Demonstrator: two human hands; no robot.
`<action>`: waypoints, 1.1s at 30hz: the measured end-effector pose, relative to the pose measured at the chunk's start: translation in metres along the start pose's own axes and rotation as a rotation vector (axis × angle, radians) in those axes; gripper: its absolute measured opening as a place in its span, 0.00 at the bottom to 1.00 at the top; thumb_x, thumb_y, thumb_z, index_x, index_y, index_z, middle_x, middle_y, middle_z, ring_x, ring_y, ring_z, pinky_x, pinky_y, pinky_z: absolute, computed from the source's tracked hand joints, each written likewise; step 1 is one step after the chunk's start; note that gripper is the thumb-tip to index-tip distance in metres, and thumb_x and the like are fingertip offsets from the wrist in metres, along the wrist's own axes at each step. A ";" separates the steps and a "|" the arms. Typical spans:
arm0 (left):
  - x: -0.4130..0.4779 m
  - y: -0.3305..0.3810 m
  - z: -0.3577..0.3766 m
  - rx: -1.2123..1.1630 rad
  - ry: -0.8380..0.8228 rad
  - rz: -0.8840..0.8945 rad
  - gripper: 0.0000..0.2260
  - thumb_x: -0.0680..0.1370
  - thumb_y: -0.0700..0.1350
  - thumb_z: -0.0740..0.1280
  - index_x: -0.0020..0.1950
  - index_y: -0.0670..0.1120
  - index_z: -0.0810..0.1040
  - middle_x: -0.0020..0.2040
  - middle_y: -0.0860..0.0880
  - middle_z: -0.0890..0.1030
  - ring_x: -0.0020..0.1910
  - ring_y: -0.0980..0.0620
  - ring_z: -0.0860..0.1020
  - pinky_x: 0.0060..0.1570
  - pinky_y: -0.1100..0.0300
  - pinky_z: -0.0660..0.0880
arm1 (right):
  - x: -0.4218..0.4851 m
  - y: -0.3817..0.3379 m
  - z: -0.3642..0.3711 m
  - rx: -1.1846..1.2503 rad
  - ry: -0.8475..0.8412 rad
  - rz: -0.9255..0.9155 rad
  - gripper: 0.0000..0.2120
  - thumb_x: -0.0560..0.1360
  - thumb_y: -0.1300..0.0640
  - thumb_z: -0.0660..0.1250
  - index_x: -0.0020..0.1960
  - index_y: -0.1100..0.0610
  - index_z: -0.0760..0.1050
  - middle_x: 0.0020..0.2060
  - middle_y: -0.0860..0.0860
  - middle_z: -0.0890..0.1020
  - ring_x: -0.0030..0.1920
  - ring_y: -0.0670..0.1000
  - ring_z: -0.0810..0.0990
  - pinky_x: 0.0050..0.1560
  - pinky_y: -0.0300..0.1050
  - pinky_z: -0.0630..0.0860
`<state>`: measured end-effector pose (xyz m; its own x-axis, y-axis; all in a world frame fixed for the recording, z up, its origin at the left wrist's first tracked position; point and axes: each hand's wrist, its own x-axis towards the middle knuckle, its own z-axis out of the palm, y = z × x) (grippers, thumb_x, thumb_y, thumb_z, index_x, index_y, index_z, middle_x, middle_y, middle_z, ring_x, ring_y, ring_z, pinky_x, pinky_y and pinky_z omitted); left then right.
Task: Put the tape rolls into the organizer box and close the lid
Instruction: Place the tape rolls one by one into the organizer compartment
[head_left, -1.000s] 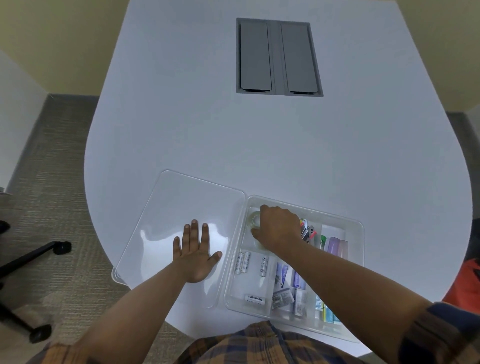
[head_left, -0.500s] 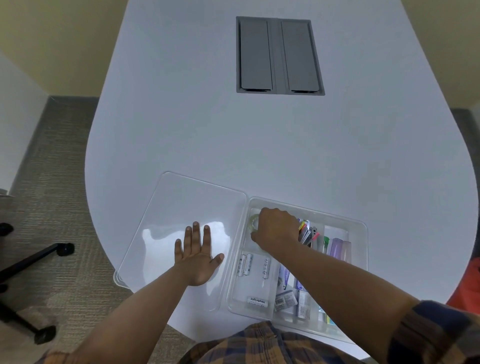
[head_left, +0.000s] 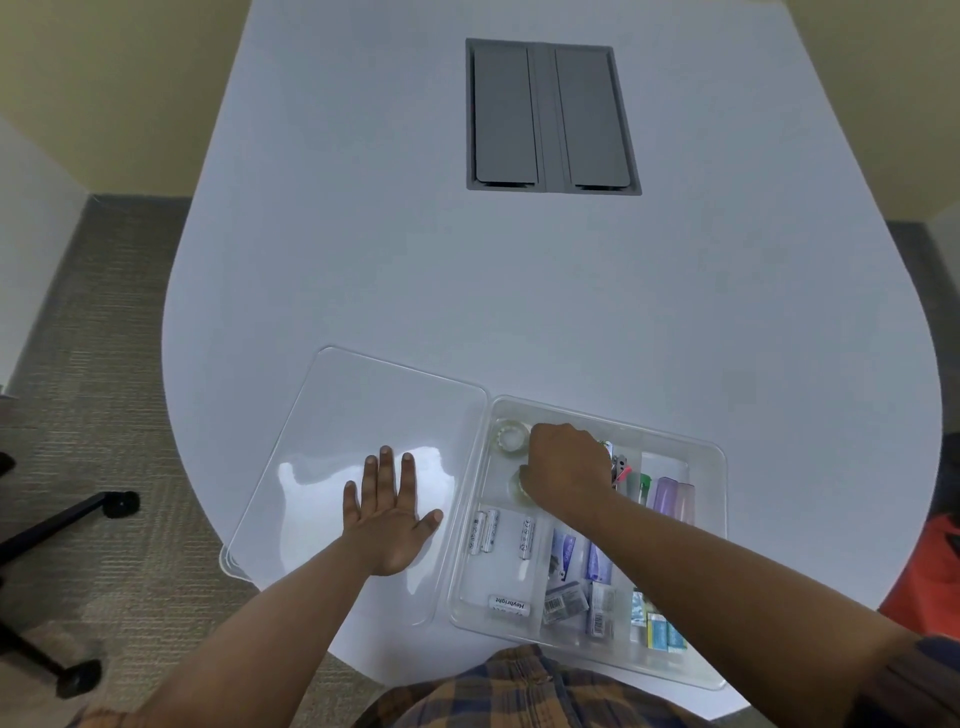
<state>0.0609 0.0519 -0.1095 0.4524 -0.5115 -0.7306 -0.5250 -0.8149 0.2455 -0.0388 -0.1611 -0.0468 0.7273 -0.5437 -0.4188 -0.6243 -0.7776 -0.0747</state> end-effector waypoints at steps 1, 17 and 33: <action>0.000 0.001 0.000 -0.003 0.004 -0.002 0.38 0.78 0.65 0.47 0.65 0.49 0.20 0.65 0.50 0.19 0.67 0.51 0.22 0.70 0.43 0.30 | -0.001 0.002 -0.002 -0.005 -0.021 -0.002 0.10 0.71 0.53 0.66 0.48 0.57 0.74 0.44 0.54 0.81 0.45 0.58 0.81 0.36 0.45 0.70; 0.000 -0.001 0.000 0.013 -0.003 0.023 0.37 0.78 0.65 0.47 0.64 0.50 0.19 0.64 0.51 0.17 0.65 0.51 0.20 0.69 0.43 0.29 | -0.011 0.016 0.007 0.102 -0.150 -0.055 0.17 0.71 0.61 0.62 0.59 0.53 0.76 0.52 0.53 0.82 0.51 0.58 0.81 0.46 0.48 0.78; -0.013 -0.006 0.019 -0.073 0.383 0.121 0.38 0.75 0.68 0.47 0.76 0.50 0.33 0.76 0.50 0.31 0.74 0.51 0.29 0.72 0.48 0.34 | -0.104 0.047 0.034 0.206 0.110 -0.230 0.24 0.74 0.46 0.66 0.69 0.47 0.70 0.74 0.48 0.66 0.71 0.50 0.68 0.71 0.51 0.65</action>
<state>0.0445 0.0681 -0.1133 0.6337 -0.6580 -0.4067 -0.5445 -0.7529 0.3696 -0.1537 -0.1306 -0.0379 0.8752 -0.4010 -0.2706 -0.4768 -0.8096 -0.3423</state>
